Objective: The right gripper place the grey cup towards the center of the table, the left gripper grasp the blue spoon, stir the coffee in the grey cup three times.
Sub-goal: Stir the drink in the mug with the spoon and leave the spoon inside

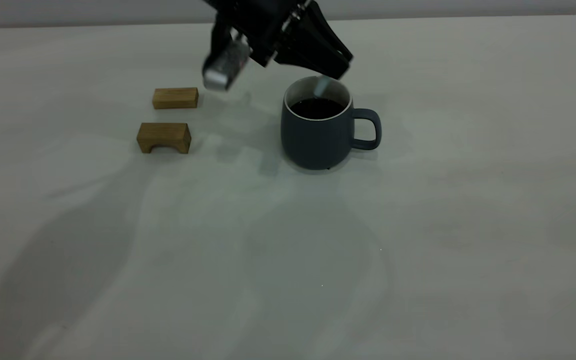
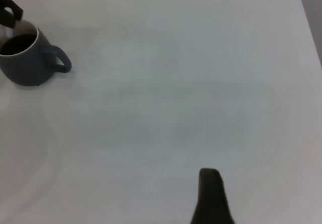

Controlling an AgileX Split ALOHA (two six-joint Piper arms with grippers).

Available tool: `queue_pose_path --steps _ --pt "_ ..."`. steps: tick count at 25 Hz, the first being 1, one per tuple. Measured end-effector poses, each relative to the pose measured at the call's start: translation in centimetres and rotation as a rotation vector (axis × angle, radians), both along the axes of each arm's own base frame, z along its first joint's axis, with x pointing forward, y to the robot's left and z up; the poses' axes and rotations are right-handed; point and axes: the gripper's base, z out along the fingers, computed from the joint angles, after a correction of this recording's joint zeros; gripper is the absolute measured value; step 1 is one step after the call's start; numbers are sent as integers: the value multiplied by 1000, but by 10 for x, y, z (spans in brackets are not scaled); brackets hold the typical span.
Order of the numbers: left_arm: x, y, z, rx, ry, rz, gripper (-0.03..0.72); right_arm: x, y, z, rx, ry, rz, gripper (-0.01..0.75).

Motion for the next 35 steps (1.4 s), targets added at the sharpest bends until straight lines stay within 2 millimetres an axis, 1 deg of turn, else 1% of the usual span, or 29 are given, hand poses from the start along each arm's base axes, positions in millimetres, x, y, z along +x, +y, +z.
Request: queue_pose_path --steps 4,9,13,17,19,22,25,27,31,35 --pt "6 0 10 -5 -93 -36 154 0 0 0 0 0 0 591" --pt "6 -8 13 -110 -135 -51 154 0 0 0 0 0 0 591" --pt "1 -21 8 -153 -115 -56 152 0 0 0 0 0 0 591" --pt "-5 -30 7 -131 -31 -26 153 0 0 0 0 0 0 591" --pt "-6 -31 6 -99 24 1 153 0 0 0 0 0 0 591" --pt "-7 -28 3 -15 89 34 152 0 0 0 0 0 0 591" --pt "-6 -21 1 73 95 41 152 0 0 0 0 0 0 591" --pt "-3 -14 4 100 80 45 150 0 0 0 0 0 0 591" --pt "4 -1 7 83 0 15 149 0 0 0 0 0 0 591" --pt "5 0 10 24 -102 -51 145 0 0 0 0 0 0 591"
